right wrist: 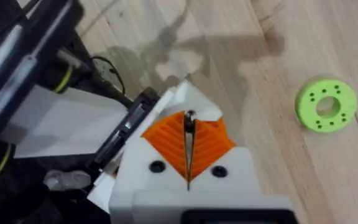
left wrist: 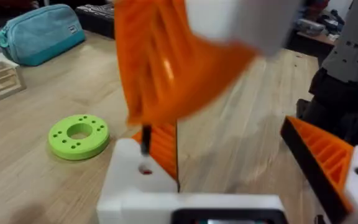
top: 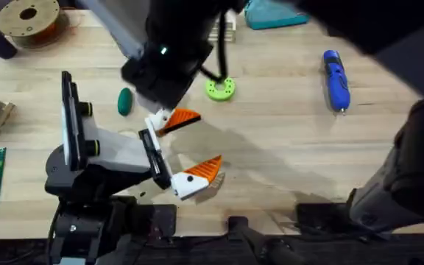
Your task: Pick up the gripper from the table and insert it into the empty holder that is missing its gripper. Then pick up a screw, insert it into the mounting hole, and use the screwdriver to tighten it. Finally, clean up the table by picking up the vegetable and placing it into the bucket.
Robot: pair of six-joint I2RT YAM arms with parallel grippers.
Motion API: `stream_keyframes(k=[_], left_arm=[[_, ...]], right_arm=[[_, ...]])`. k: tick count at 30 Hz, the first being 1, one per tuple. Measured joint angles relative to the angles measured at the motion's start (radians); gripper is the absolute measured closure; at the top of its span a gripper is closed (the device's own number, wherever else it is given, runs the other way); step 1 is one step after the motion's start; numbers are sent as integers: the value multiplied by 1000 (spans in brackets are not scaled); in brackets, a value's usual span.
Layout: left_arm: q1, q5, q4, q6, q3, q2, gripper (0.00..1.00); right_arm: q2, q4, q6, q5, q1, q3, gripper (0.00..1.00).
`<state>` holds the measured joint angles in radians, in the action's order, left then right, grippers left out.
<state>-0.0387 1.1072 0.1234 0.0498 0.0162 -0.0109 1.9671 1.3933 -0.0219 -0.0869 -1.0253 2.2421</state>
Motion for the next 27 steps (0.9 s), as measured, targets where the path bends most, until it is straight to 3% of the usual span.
stream_keyframes(k=[7, 27], left_arm=[[0, 0, 0, 0, 0, 0, 15], [0, 0, 0, 0, 0, 0, 14]], right_arm=[[43, -6, 0, 39, -58, 0, 996], [44, -5, 0, 57, -31, 0, 996]])
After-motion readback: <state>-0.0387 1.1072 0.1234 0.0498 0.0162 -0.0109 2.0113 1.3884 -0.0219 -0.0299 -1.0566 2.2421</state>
